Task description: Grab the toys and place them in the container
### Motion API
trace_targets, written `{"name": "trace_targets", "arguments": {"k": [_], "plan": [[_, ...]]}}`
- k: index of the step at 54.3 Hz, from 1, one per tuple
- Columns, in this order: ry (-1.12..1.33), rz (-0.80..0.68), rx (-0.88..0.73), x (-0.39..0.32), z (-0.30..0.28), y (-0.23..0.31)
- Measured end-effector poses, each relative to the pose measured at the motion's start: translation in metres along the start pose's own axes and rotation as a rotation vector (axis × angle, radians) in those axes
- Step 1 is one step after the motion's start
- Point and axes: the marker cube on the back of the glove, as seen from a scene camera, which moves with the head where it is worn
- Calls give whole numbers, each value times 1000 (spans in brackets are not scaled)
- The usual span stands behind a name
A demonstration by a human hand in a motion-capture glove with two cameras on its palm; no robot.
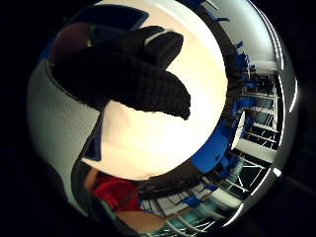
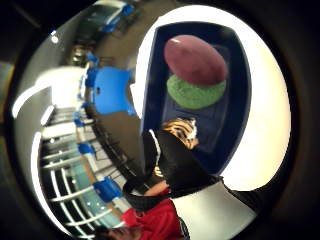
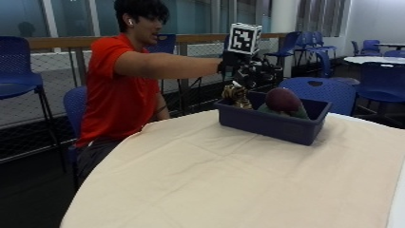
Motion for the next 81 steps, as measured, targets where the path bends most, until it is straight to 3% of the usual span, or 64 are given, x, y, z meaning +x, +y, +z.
{"name": "trace_targets", "arguments": {"k": [20, 47, 81], "plan": [[-56, 32, 44, 59, 28, 53], [-181, 200, 69, 183, 68, 157], [-163, 230, 109, 202, 45, 188]]}}
